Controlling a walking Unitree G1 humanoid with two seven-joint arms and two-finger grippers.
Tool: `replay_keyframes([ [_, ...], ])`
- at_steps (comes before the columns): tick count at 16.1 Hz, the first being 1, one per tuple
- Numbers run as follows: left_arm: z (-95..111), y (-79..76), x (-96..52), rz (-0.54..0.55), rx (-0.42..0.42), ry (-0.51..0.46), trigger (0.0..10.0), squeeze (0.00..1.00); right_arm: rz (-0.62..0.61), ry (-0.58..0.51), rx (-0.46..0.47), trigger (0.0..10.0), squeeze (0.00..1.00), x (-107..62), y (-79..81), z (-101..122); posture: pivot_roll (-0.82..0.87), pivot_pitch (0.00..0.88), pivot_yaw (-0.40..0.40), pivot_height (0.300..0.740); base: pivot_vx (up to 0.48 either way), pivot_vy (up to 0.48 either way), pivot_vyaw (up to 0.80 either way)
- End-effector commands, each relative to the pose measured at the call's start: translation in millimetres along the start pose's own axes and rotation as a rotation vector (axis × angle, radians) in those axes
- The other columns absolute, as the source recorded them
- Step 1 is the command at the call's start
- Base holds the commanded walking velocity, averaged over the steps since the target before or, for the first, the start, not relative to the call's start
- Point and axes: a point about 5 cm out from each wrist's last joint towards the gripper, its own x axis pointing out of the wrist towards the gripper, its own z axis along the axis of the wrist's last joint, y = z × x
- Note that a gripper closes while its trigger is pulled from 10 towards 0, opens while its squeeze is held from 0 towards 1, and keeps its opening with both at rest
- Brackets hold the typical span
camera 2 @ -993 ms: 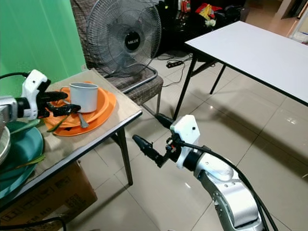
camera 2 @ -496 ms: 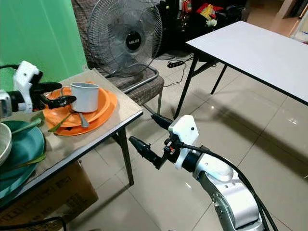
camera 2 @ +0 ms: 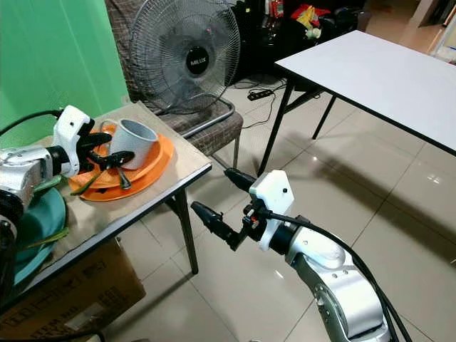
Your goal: Setting the table
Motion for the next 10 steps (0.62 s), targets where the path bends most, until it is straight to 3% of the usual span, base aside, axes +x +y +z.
replay_keyframes([
  [1,-4.9,-6.5,3.0,-0.052,-0.013,0.010,10.0,0.00,0.001,0.012,-0.009,10.0,0.00,-1.2,0.4,-0.3,-0.05,0.000,0.005,0.740,0.000,0.000,0.00],
  [5,-16.3,-20.2,-1.5,-0.176,0.052,0.040,10.0,0.00,0.008,0.017,-0.010,10.0,0.00,-1.4,2.4,-1.9,-0.04,0.000,0.008,0.740,0.000,0.000,0.00],
  [10,-19.6,-33.0,-14.1,-0.231,0.109,0.041,10.0,0.00,0.021,0.017,-0.011,10.0,0.00,1.4,2.6,-2.8,-0.02,0.000,-0.008,0.740,0.000,0.000,0.00],
])
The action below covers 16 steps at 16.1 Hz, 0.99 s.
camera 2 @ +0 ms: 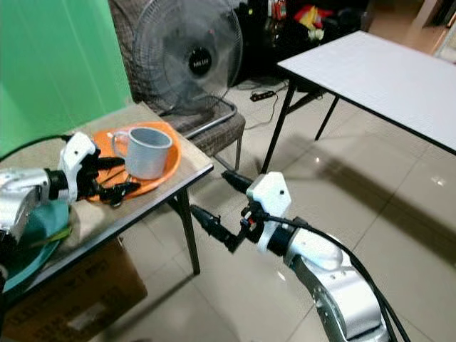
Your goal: Setting the table
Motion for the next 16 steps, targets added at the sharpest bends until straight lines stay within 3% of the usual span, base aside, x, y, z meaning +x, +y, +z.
replay_keyframes([
  [1,6.7,1.4,-2.5,0.005,0.030,-0.001,10.0,0.00,0.003,0.005,-0.014,10.0,0.00,0.3,-1.4,0.1,-0.02,0.000,-0.011,0.740,0.000,0.000,0.00],
  [5,31.5,21.7,-24.0,0.143,0.057,-0.045,10.0,0.00,0.007,0.006,-0.018,10.0,0.00,1.8,-2.1,-0.4,-0.01,0.000,-0.013,0.740,0.000,0.000,0.00],
  [9,38.9,34.0,-29.6,0.219,0.069,-0.053,10.0,0.00,0.004,0.002,-0.017,10.0,0.00,1.4,-1.8,-0.2,-0.02,0.000,-0.006,0.740,0.000,0.000,0.00],
  [10,45.3,41.7,-29.4,0.264,0.020,-0.094,10.0,1.00,0.001,0.001,-0.016,10.0,0.00,1.0,-2.2,-0.1,-0.02,0.000,-0.006,0.740,0.000,0.000,0.00],
  [12,53.2,48.8,-26.8,0.307,-0.009,-0.134,10.0,1.00,-0.001,0.000,-0.016,10.0,0.00,0.6,-2.8,0.1,-0.02,0.000,-0.008,0.740,0.000,0.000,0.00],
  [14,58.1,53.1,-15.3,0.374,0.027,-0.115,10.0,1.00,-0.002,-0.001,-0.015,10.0,0.00,0.7,-3.5,0.4,-0.02,0.000,-0.009,0.740,0.000,0.000,0.00],
  [15,60.8,50.5,-7.4,0.335,0.004,-0.136,10.0,0.98,-0.001,-0.001,-0.013,10.0,0.00,-0.1,-3.7,0.6,-0.03,0.000,-0.008,0.740,0.000,0.000,0.00],
  [16,62.4,48.5,-1.5,0.302,-0.019,-0.155,10.0,0.00,0.000,0.000,-0.011,10.0,0.00,-0.8,-3.5,0.6,-0.03,0.000,-0.006,0.740,0.000,0.000,0.00],
])
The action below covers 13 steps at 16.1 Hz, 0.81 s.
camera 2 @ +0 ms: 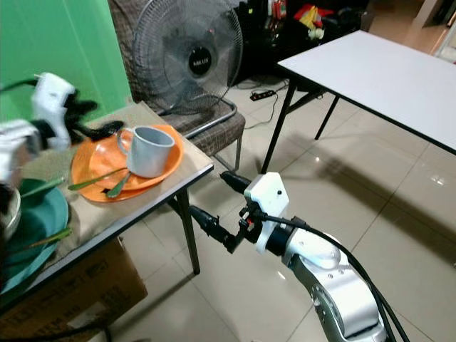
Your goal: Setting the table
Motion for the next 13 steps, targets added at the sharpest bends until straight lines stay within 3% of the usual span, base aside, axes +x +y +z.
replay_keyframes([
  [1,3.0,-1.2,3.7,-0.018,-0.014,0.000,10.0,0.00,0.002,-0.002,-0.005,10.0,0.00,-3.1,-1.1,1.7,-0.05,0.000,0.000,0.740,0.000,0.000,0.00],
  [4,-0.6,-0.6,8.2,0.030,-0.124,-0.012,10.0,0.00,-0.003,0.003,0.006,10.0,0.00,-7.4,1.8,1.4,-0.07,0.000,0.011,0.740,0.000,0.000,0.00],
  [7,-5.7,-2.8,8.9,0.003,-0.199,-0.013,10.0,0.00,-0.009,0.006,0.011,10.0,0.00,-11.4,3.2,2.1,-0.08,0.002,0.017,0.740,0.000,0.000,0.00],
  [11,-13.7,-5.6,4.1,-0.092,-0.308,-0.011,10.0,0.00,-0.007,0.007,0.012,10.0,0.00,-12.9,3.2,3.3,-0.08,0.001,0.011,0.740,0.000,0.000,0.00],
  [13,-14.9,-6.4,0.3,-0.153,-0.325,-0.009,10.0,0.00,0.000,0.003,0.010,10.0,0.00,-11.2,2.6,4.9,-0.08,0.000,0.003,0.740,0.000,0.000,0.00],
])
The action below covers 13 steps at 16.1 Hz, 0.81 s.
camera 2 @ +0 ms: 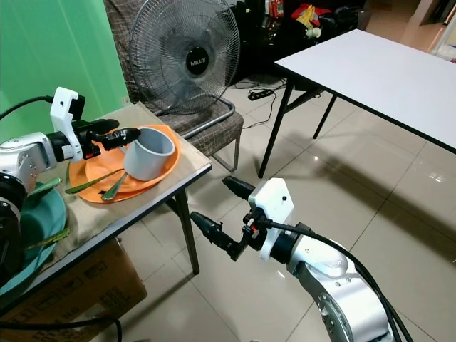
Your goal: Setting the table
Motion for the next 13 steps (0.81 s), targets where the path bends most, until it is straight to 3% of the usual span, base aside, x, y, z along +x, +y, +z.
replay_keyframes([
  [1,-0.6,1.9,-6.3,-0.029,-0.013,0.015,10.0,0.00,0.003,-0.010,-0.005,10.0,0.00,-1.0,-2.8,5.0,-0.08,0.000,0.003,0.740,0.000,0.000,0.00],
  [6,-5.8,5.4,-24.8,-0.130,0.063,0.109,10.0,0.00,0.025,-0.007,-0.014,10.0,0.00,1.2,-3.7,6.2,-0.06,0.000,-0.013,0.740,0.000,0.000,0.00],
  [10,-13.2,1.6,-25.9,-0.204,0.151,0.191,10.0,0.00,0.041,-0.008,-0.012,10.0,0.00,4.0,-3.7,5.8,-0.04,0.000,-0.024,0.740,0.000,0.000,0.00],
  [13,-13.4,-1.4,-24.9,-0.242,0.170,0.200,10.0,0.00,0.044,-0.009,-0.014,10.0,0.00,5.0,-3.8,5.8,-0.04,0.000,-0.020,0.740,0.000,0.000,0.00],
])
